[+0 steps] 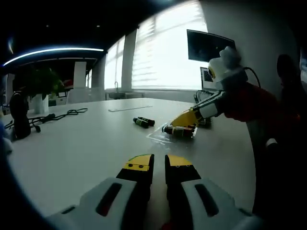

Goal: Grip medicine bottles put into box

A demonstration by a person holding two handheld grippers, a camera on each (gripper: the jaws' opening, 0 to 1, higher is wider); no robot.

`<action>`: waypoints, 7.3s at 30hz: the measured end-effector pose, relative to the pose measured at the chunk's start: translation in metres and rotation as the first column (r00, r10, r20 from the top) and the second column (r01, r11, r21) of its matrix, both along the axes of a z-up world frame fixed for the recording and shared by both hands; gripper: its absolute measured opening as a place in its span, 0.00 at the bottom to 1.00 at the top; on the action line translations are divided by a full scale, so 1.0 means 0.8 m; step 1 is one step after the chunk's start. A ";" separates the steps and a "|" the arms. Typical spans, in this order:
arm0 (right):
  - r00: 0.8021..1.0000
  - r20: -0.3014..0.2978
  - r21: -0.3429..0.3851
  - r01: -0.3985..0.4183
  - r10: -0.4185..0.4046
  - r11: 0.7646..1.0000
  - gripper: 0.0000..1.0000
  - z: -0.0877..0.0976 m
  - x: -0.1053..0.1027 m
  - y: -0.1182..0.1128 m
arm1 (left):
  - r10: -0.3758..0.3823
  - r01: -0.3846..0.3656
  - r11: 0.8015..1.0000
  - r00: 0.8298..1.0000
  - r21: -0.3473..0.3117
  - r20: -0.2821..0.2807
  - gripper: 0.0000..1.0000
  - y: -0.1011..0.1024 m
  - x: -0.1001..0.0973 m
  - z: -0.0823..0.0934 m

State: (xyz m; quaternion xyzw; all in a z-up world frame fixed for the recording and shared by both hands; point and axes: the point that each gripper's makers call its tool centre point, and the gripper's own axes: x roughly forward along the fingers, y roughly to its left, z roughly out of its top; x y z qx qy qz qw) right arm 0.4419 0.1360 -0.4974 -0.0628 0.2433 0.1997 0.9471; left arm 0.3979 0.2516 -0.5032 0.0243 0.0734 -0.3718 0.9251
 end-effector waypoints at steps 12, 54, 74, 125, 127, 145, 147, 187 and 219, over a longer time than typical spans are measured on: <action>0.999 -0.011 -0.023 -0.036 0.036 0.999 0.06 -0.002 -0.013 -0.005 | 0.001 -0.001 1.000 1.000 0.000 0.001 0.04 0.000 0.000 0.000; 0.997 -0.036 -0.088 -0.070 0.067 0.994 0.01 -0.020 -0.012 0.000 | 0.003 -0.003 1.000 1.000 0.005 0.001 0.04 0.001 0.000 -0.001; 0.999 0.022 -0.069 -0.042 0.043 0.997 0.00 -0.010 -0.002 -0.010 | 0.000 0.000 1.000 1.000 0.001 0.001 0.04 0.001 0.000 -0.001; 0.993 0.099 -0.114 -0.054 0.065 0.992 0.11 0.027 0.092 -0.039 | -0.003 0.003 1.000 1.000 -0.003 0.000 0.04 0.000 0.000 0.000; 0.994 0.088 -0.123 -0.052 0.063 0.991 0.11 0.021 0.100 -0.039 | -0.004 0.004 1.000 1.000 -0.005 0.000 0.04 0.000 0.000 0.001; 0.998 0.044 -0.116 -0.034 0.040 0.993 0.11 0.006 0.143 -0.030 | -0.004 0.004 1.000 1.000 -0.011 0.001 0.04 0.000 0.000 0.001; 0.999 0.034 -0.117 -0.030 0.034 0.993 0.12 0.004 0.147 -0.029 | -0.004 0.004 1.000 1.000 -0.009 0.001 0.04 0.000 0.000 0.001; 0.996 -0.083 -0.087 0.020 -0.028 0.996 0.07 -0.039 0.152 -0.040 | -0.004 0.004 1.000 1.000 -0.011 0.000 0.04 0.001 -0.001 0.002; 0.998 0.056 -0.053 -0.014 0.017 0.999 0.06 0.030 0.098 -0.037 | -0.002 0.002 1.000 1.000 -0.006 0.000 0.04 0.001 0.000 0.001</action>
